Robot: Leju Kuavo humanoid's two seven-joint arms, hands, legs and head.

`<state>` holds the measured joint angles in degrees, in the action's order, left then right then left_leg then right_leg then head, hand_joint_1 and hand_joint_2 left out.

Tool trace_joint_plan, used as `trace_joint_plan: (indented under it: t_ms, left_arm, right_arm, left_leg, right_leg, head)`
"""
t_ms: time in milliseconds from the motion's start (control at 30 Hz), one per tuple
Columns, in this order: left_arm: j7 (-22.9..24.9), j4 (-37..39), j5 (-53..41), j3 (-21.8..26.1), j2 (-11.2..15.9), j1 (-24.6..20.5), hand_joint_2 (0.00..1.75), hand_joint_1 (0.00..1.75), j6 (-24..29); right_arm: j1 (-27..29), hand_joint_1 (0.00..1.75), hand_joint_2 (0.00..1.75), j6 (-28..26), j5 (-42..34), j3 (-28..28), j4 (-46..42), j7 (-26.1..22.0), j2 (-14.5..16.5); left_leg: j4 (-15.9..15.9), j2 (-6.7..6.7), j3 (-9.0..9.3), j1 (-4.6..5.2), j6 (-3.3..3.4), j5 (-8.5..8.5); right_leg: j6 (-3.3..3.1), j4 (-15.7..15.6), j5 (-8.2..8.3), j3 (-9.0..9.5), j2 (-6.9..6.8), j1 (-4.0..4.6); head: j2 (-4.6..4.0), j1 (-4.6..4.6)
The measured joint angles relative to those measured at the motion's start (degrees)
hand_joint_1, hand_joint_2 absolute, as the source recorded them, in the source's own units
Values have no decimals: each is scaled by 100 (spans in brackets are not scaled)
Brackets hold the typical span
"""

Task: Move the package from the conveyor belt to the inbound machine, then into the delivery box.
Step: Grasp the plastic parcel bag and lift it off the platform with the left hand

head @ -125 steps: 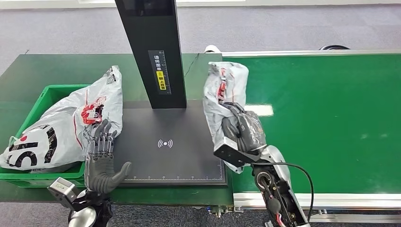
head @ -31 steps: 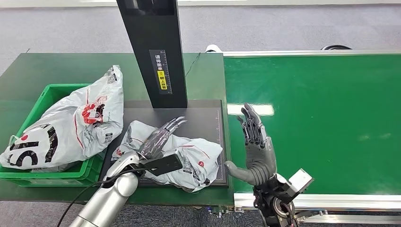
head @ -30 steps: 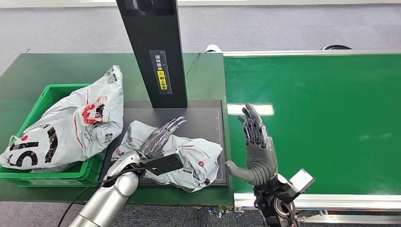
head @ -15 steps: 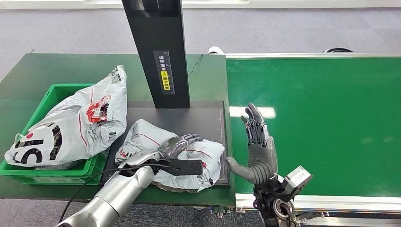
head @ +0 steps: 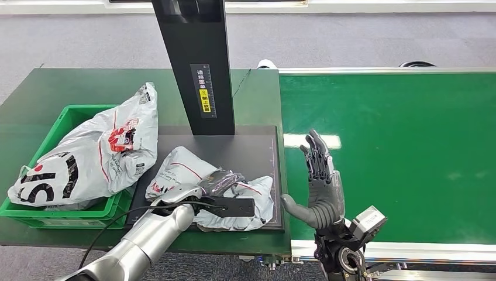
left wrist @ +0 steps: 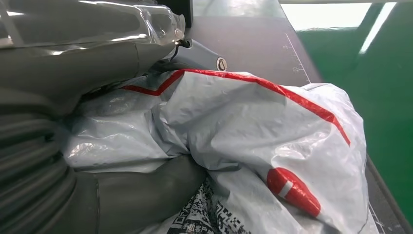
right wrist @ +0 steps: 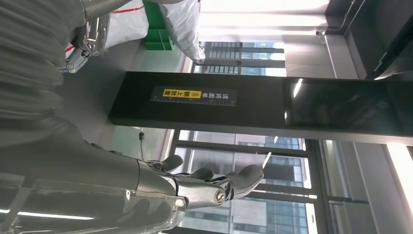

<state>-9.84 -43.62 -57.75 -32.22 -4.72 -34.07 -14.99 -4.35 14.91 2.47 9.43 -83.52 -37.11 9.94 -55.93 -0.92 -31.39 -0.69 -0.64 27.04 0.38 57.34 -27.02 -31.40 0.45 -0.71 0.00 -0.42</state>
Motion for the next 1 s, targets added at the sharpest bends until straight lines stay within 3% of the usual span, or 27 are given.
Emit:
trace_joint_plan:
  t_ms: [367,500,633,767,867,1000]
  left_arm:
    - [-40,8,19,0,-25,24,175,175,83]
    - [-292,-43,117,3,-19,86,175,175,343]
    - [-1458,-929,440,65,163,583,175,175,1943]
    - [-1712,-2267,81,176,418,1092,175,175,3290]
    - [-1812,-3009,-106,240,535,1433,175,175,3844]
    - [-1970,-3731,-114,292,650,1740,175,175,4208]
  right_arm:
    - [17,0,175,-26,7,-45,5,41,38]
    - [20,0,175,-21,3,-77,26,73,42]
    - [58,0,175,4,-111,-125,23,105,29]
    - [156,0,175,-2,-213,-208,1,133,9]
    - [224,0,175,-6,-226,-266,-21,133,-8]
    - [273,0,175,-6,-245,-333,-29,133,-13]
  left_leg:
    - [0,1,-11,0,2,2]
    - [0,3,-14,0,2,2]
    - [-2,21,-45,-1,1,0]
    - [-3,23,-63,-1,1,2]
    - [-3,24,-79,-1,2,3]
    - [-2,24,-85,-1,3,4]
  right_leg:
    - [0,0,-1,-12,1,0]
    - [0,0,0,-15,2,0]
    - [-1,2,2,-53,17,1]
    - [0,2,1,-73,20,1]
    - [0,2,0,-89,21,1]
    - [0,2,0,-95,21,1]
  head:
    - [0,0]
    - [0,1]
    - [0,-9]
    - [0,-11]
    - [0,-10]
    - [0,-10]
